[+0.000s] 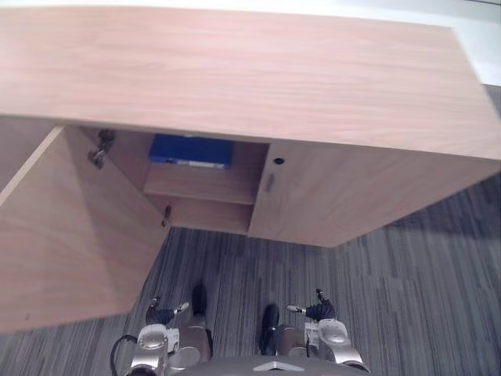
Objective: Walk over to the cabinet, pick up the folder, carry it to the office cabinet, place the folder inside the office cabinet, then close the office cabinet door
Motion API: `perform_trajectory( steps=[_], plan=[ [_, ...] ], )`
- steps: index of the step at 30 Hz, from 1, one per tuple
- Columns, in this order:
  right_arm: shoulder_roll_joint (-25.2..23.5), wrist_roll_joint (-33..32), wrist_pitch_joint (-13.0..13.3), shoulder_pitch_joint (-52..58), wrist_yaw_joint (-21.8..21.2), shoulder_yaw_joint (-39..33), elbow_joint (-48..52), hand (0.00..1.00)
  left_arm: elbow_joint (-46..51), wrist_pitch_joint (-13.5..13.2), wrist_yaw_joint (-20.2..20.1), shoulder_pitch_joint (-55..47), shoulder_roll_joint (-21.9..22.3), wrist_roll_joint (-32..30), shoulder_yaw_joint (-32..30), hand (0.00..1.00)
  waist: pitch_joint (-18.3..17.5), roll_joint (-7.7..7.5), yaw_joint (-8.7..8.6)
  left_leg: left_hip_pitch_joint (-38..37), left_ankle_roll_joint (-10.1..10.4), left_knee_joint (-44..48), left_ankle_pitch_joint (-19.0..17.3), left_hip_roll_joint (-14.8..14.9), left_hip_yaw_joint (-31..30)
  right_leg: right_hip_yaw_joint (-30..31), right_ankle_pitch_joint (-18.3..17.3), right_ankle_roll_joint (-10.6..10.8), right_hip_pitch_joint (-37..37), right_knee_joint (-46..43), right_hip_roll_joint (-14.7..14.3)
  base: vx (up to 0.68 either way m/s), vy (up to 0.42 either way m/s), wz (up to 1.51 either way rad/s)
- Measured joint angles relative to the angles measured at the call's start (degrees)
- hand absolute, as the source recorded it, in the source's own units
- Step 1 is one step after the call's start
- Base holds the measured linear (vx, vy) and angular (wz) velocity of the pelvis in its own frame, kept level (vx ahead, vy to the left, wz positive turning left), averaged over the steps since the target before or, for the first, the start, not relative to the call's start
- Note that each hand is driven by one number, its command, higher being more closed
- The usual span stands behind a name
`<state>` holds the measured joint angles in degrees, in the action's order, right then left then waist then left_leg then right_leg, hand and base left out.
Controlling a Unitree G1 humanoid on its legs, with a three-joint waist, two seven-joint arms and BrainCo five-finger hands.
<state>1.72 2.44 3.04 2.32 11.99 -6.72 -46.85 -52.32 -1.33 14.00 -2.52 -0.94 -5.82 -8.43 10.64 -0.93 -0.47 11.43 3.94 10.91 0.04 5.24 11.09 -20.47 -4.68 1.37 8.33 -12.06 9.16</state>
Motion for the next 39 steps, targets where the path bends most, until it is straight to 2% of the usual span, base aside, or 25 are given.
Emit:
perform_trajectory(
  steps=[1,2,3,5,7,11,15,17,21,27,32,39],
  plan=[
    [0.03,-0.2,-0.01,0.2,0.09,-0.41,0.75,0.0,-0.07,0.01,0.03,-0.23,0.13,0.02,-0.17,0.0,-0.05,0.09,-0.12,-0.92,-0.1,2.09,-1.19,0.05,0.98,-0.45,-0.3,0.13,-0.21,-0.46,0.23,-0.07,0.016,0.56],
    [0.12,-0.78,0.41,0.21,0.55,-0.69,1.47,0.0,-0.19,0.01,0.23,-0.71,0.5,0.15,-0.62,0.0,-0.41,0.95,-0.52,-2.41,-0.24,0.97,-2.76,0.14,1.67,-0.93,-0.63,0.59,-0.47,-0.88,-0.09,-0.09,0.061,0.28],
    [0.15,-1.08,0.47,-0.05,0.73,-1.0,1.24,0.0,-0.35,0.02,0.22,-1.05,0.39,0.61,-0.59,0.0,-0.46,0.98,-0.22,-4.41,-1.39,-3.01,-2.66,-0.22,1.51,-0.83,-0.64,1.21,-0.87,-0.1,-0.72,-0.07,0.057,0.24],
    [-1.04,-1.08,0.44,0.47,0.71,-1.5,0.82,0.0,-0.65,0.03,0.21,-1.58,-0.2,1.25,-0.52,0.0,-1.07,-0.02,-0.07,-7.36,-2.08,-9.94,1.29,-1.33,1.05,-1.81,0.86,1.41,-2.78,3.39,-0.82,-0.05,0.04,0.28],
    [-1.34,-1.58,0.38,0.98,0.72,-2.04,0.68,0.0,-1.03,0.04,0.23,-1.72,-0.32,2.63,-0.59,0.0,-1.44,-0.03,-0.24,-9.09,-2.67,-14.5,3.88,-2.35,-1.47,-2.29,1.56,2.29,-4.7,5.98,-1.32,-0.07,0.07,0.5],
    [-1.17,-2.16,0.17,1.45,0.79,-3.43,0.06,0.0,-1.08,0.01,0.49,-2.64,-0.28,5.87,-1.83,0.0,-2.08,0.14,-0.25,-9.99,-3.08,-15.44,4.64,-3.27,-3.79,-2.19,1.71,2.6,-6.63,6.89,-1.47,-0.01,0.045,0.36],
    [-1.08,-2.13,0.14,0.92,1.1,-3.56,-1.33,0.0,2.63,-0.56,2.15,-5.52,-0.42,10.89,-8.17,0.0,-3.55,0.49,0.18,-10.99,-3.15,-15.79,4.67,-3.73,-5.13,-2.52,2.09,2.52,-8.68,7.6,-1.59,0.02,0.01,0.13],
    [-1.05,-2.12,0.14,0.34,1.16,-3.61,-1.33,0.0,6.39,-1.89,3.54,-6.2,-1.21,15.0,-13.18,0.0,-3.65,0.68,0.64,-11.58,-3.15,-15.79,4.68,-3.74,-5.72,-2.94,2.12,2.45,-9.64,7.89,-1.83,0.02,0.001,0.11],
    [-0.62,-2.09,0.17,0.07,1.26,-3.66,-1.32,0.0,10.42,-4.0,5.79,-5.97,-3.85,21.31,-18.72,0.0,-4.07,0.82,1.1,-11.63,-3.09,-15.84,4.7,-3.48,-6.65,-3.72,1.77,2.15,-10.63,8.16,-2.28,-0.01,-0.014,0.11],
    [1.54,-2.09,0.21,0.28,1.27,-3.48,-1.32,0.0,17.32,-4.68,5.94,-4.4,-10.07,21.89,-20.06,0.0,-4.18,0.74,1.54,-11.56,-3.06,-15.86,4.72,-3.33,-7.75,-3.94,1.54,1.98,-11.14,8.5,-2.77,0.01,-0.006,0.07],
    [2.25,-2.08,0.25,0.36,1.2,-2.82,-1.33,0.0,21.39,-6.31,6.57,-1.69,-15.69,21.35,-20.71,0.0,-4.44,0.37,1.86,-11.59,-2.91,-15.87,4.61,-3.25,-8.06,-3.65,1.49,1.81,-11.42,9.03,-3.21,0.01,-0.003,0.04],
    [2.39,-2.07,0.25,0.34,1.13,-2.85,-1.37,0.0,22.5,-6.77,6.99,-0.47,-16.45,20.13,-20.67,0.0,-4.55,0.18,1.89,-11.91,-2.69,-15.88,4.42,-3.05,-8.04,-2.93,1.72,1.9,-11.39,9.07,-3.59,0.02,-0.001,0.0]
  ],
)
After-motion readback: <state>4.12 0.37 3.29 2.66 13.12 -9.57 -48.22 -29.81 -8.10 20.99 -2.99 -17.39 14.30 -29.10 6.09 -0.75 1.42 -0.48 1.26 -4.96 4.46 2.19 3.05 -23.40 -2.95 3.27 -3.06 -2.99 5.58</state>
